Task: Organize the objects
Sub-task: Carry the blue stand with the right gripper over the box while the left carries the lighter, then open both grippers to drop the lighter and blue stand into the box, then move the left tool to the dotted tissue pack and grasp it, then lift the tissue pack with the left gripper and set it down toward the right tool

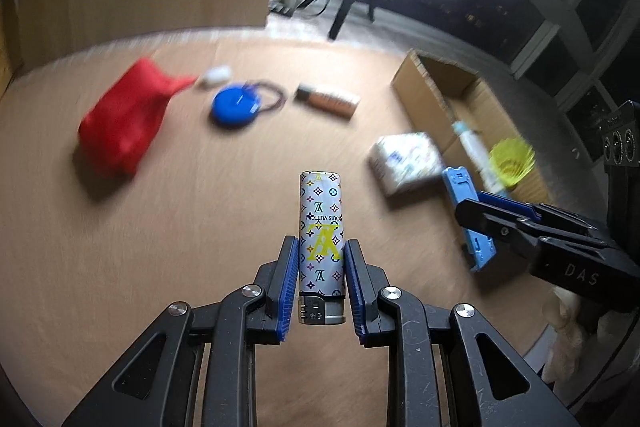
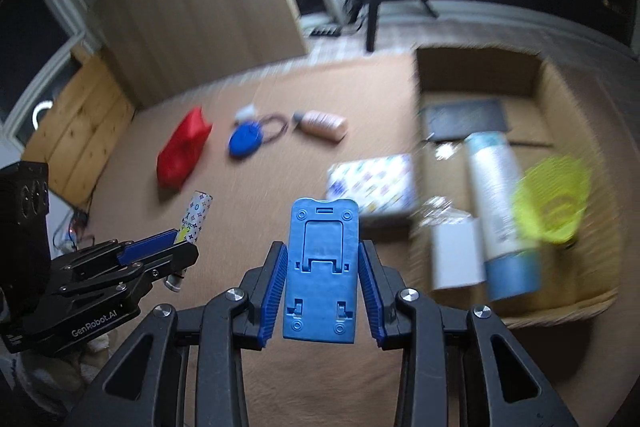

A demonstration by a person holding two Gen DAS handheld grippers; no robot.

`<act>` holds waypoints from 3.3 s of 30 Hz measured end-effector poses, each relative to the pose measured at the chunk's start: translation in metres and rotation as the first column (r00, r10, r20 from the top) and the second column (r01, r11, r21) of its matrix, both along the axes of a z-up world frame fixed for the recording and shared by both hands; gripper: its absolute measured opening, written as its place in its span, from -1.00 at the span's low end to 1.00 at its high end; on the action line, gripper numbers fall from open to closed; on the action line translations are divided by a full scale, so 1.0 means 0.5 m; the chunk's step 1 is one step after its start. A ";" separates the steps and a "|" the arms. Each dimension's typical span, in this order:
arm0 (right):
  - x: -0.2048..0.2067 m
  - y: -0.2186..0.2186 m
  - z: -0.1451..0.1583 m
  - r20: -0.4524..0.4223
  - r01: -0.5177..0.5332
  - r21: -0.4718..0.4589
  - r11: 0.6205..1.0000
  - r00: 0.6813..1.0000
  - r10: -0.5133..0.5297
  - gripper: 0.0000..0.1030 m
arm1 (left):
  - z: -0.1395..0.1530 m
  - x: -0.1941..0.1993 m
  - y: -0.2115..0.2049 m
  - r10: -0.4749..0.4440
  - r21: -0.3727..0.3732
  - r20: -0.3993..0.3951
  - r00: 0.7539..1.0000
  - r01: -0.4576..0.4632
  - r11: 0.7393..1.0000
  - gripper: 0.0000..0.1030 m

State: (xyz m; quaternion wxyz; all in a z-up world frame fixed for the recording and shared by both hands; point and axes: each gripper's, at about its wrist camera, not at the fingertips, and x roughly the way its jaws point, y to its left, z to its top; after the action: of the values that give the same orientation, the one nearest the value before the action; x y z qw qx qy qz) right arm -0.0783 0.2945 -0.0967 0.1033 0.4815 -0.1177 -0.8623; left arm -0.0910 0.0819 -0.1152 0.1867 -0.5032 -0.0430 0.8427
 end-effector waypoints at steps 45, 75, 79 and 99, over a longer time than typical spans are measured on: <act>-0.105 0.276 0.043 -0.054 0.206 0.020 0.978 0.977 -0.205 -0.09 | 0.036 -0.209 0.349 -0.165 0.025 -0.090 0.982 0.168 0.986 0.12; 0.038 0.255 0.031 -0.009 0.251 -0.013 0.968 0.968 -0.252 -0.09 | -0.103 -0.275 0.287 -0.162 -0.074 0.057 0.985 0.166 0.983 -0.22; 0.041 0.255 0.028 -0.002 0.251 -0.016 0.968 0.968 -0.252 -0.09 | -0.102 -0.247 0.299 -0.223 -0.100 0.044 0.974 0.226 0.969 -0.32; 0.078 0.142 0.040 -0.005 0.138 -0.068 0.988 0.990 -0.139 -0.09 | -0.102 -0.060 0.194 -0.257 -0.107 0.014 0.966 0.257 0.960 -0.31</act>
State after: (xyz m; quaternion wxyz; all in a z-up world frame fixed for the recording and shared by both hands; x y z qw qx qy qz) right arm -0.0396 0.3655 -0.0766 0.0598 0.4644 -0.1793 -0.8652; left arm -0.1209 0.1788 -0.1662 0.2670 -0.5138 0.0682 0.8124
